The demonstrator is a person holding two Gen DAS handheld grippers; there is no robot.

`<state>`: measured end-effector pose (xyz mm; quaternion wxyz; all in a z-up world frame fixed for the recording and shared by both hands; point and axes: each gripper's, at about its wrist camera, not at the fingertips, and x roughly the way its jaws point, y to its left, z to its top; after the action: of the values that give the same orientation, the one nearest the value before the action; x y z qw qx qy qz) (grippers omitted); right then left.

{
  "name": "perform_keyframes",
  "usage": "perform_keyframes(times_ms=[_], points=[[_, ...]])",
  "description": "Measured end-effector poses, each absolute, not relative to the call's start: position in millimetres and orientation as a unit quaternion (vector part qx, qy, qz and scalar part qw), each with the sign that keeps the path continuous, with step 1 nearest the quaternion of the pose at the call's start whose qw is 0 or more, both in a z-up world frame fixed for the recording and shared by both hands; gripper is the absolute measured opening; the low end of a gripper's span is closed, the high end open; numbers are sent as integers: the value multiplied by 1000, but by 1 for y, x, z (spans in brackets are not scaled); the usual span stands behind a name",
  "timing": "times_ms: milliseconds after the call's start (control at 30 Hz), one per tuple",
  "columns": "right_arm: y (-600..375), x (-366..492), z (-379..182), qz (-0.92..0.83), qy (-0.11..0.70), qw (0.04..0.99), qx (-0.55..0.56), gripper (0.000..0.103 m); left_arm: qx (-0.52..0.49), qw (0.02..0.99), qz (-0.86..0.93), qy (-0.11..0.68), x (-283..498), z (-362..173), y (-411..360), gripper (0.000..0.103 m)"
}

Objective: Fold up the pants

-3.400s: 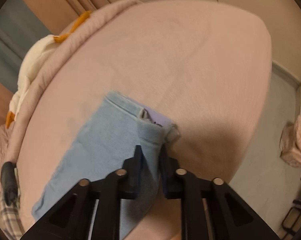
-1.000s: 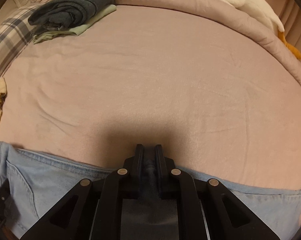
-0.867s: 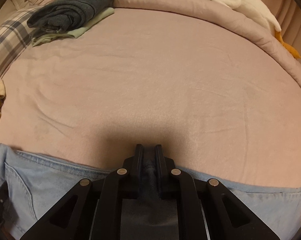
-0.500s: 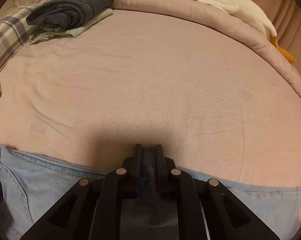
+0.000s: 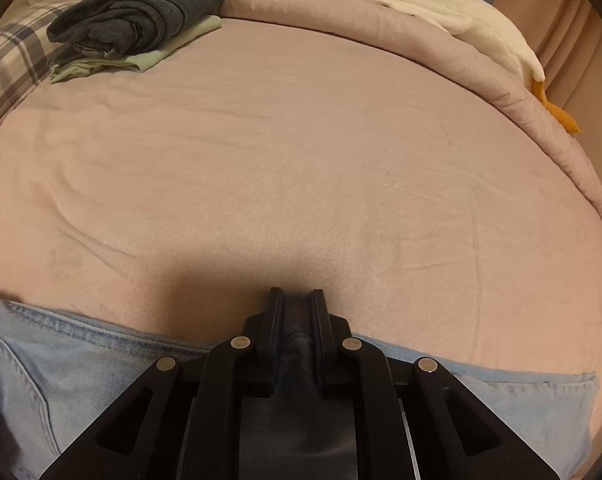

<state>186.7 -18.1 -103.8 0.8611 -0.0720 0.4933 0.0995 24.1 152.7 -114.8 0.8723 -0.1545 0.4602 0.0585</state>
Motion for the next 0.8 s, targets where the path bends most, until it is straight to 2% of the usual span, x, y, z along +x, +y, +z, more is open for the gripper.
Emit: perform_keyframes(times_ms=[533, 667, 800], points=[[-17, 191, -104, 100, 495, 860, -69, 10, -162, 868, 60, 466, 23, -112, 154, 72], [-19, 193, -104, 104, 497, 859, -64, 10, -163, 862, 62, 475, 13, -98, 152, 63], [-19, 193, -105, 106, 496, 860, -60, 10, -167, 858, 56, 482, 1, -94, 152, 62]])
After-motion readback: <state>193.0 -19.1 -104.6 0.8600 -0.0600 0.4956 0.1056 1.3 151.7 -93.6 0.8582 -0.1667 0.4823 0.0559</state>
